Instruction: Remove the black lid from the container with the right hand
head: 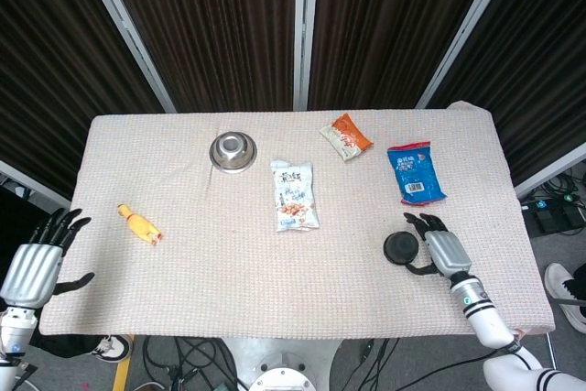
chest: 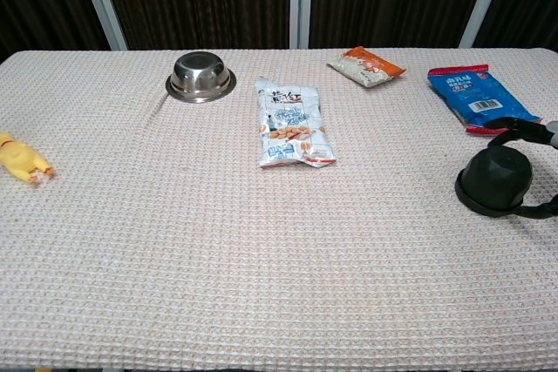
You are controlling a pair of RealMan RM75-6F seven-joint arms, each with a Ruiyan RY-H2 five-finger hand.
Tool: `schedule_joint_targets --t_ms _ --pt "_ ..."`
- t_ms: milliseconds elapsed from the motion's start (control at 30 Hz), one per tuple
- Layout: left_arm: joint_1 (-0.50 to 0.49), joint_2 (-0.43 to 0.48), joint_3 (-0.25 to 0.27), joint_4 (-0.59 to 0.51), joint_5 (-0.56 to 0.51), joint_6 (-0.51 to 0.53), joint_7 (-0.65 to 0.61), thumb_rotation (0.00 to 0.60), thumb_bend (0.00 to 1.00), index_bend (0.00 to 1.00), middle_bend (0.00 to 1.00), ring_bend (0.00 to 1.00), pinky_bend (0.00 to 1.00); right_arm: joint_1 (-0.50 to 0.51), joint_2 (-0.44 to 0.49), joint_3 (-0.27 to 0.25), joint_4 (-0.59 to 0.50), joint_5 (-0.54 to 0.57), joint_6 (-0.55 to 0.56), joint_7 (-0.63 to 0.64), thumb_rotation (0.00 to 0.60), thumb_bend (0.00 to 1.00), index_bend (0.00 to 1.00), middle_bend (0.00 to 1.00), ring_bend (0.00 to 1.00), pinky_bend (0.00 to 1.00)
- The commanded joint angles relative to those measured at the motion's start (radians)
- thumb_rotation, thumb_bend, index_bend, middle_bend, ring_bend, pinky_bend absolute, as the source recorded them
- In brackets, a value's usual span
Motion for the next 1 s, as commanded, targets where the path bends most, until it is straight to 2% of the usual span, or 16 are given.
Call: schedule_joint_targets --t_ms 33,1000 --pt "0.0 0.0 0.0 0.002 0.0 0.001 -0.001 0.6 0.09 0.15 0.07 0.0 0.13 0.004 -0.003 -0.001 0.002 0.001 -0.004 -0.001 0.6 0.08 0.0 0.15 0.0 0.0" --pt "0.004 0.0 -0.001 0.015 -0.004 0.005 -0.016 0.6 0.09 0.15 0.07 0.0 0.13 0.024 -0.029 -0.009 0.015 0.004 -0.015 -0.002 0.6 0.09 0.0 0.2 0.0 0.0"
